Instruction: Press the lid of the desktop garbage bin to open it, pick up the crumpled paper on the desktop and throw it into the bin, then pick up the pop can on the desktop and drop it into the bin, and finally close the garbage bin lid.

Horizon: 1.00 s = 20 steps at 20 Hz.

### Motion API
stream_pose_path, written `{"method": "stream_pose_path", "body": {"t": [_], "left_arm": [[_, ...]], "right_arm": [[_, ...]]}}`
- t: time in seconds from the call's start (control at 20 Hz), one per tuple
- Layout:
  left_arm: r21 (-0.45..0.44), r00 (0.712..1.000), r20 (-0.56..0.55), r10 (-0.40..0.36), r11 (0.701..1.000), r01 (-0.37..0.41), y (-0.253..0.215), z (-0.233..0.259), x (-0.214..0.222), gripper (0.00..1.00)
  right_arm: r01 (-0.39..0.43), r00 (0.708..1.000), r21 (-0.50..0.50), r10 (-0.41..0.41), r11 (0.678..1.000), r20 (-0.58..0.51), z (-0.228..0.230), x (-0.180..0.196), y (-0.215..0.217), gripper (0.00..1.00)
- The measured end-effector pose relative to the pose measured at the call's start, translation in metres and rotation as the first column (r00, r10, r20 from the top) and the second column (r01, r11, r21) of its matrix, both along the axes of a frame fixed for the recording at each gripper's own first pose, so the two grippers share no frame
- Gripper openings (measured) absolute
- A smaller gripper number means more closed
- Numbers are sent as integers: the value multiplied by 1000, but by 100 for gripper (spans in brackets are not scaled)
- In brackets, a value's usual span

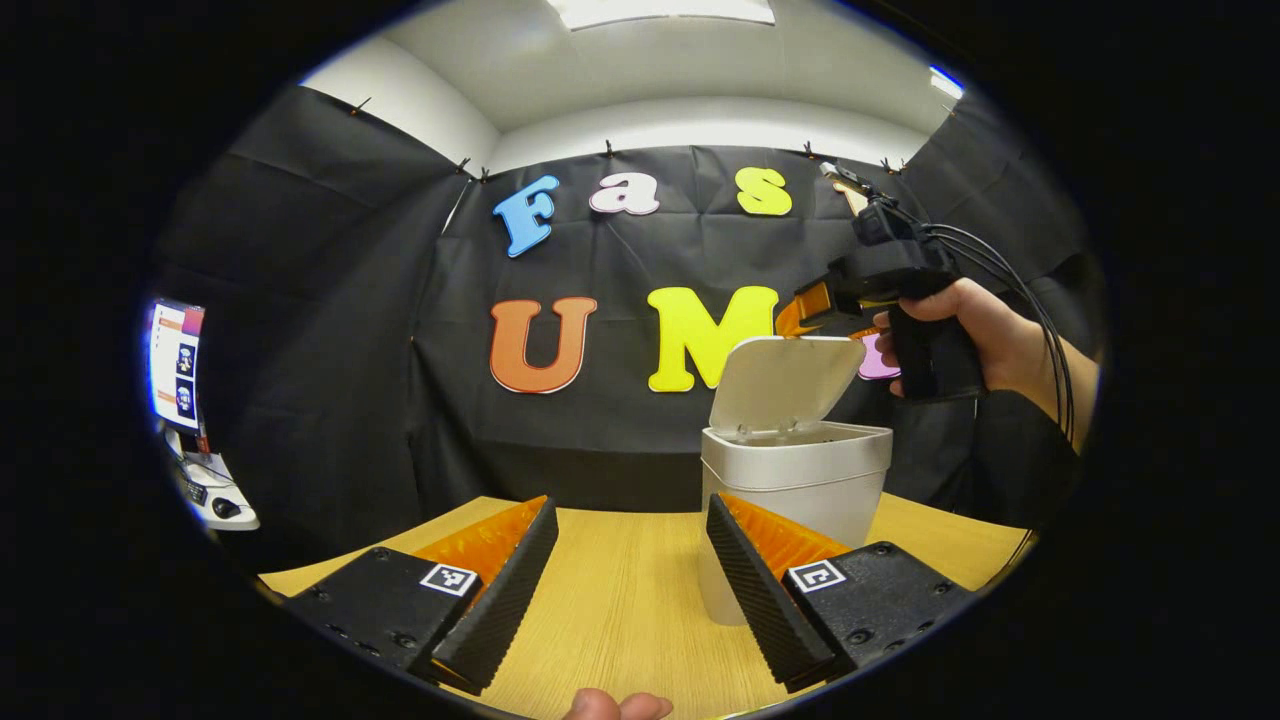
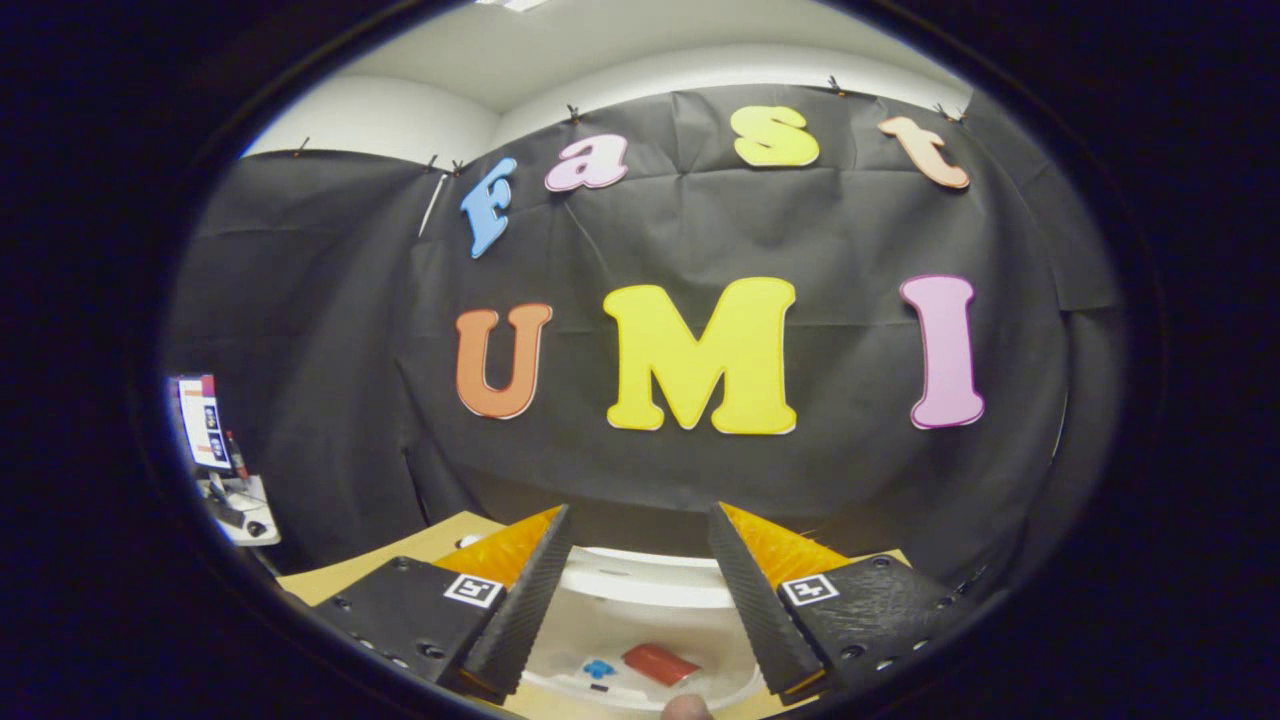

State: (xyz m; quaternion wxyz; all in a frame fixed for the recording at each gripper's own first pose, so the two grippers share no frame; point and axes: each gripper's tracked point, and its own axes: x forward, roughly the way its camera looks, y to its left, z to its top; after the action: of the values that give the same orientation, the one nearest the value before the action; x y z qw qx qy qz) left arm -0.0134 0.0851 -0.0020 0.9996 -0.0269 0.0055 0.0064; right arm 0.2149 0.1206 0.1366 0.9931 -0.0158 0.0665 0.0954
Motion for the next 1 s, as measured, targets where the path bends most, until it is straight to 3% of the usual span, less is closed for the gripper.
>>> {"method": "stream_pose_path", "body": {"t": [0.35,0.55,1.0], "left_arm": [[-4,999,-17,-40,999,40,-22,-4,0,97],[-5,999,-22,-44,999,44,-25,-7,-2,97],[-4,999,-26,-42,999,41,-26,-9,-3,97]], "right_arm": [[-18,1000,-14,18,1000,5,-29,-30,8,85],[-25,998,26,26,999,-56,-61,-39,10,86],[-10,995,-2,10,1000,-103,-101,-34,3,88]]}}
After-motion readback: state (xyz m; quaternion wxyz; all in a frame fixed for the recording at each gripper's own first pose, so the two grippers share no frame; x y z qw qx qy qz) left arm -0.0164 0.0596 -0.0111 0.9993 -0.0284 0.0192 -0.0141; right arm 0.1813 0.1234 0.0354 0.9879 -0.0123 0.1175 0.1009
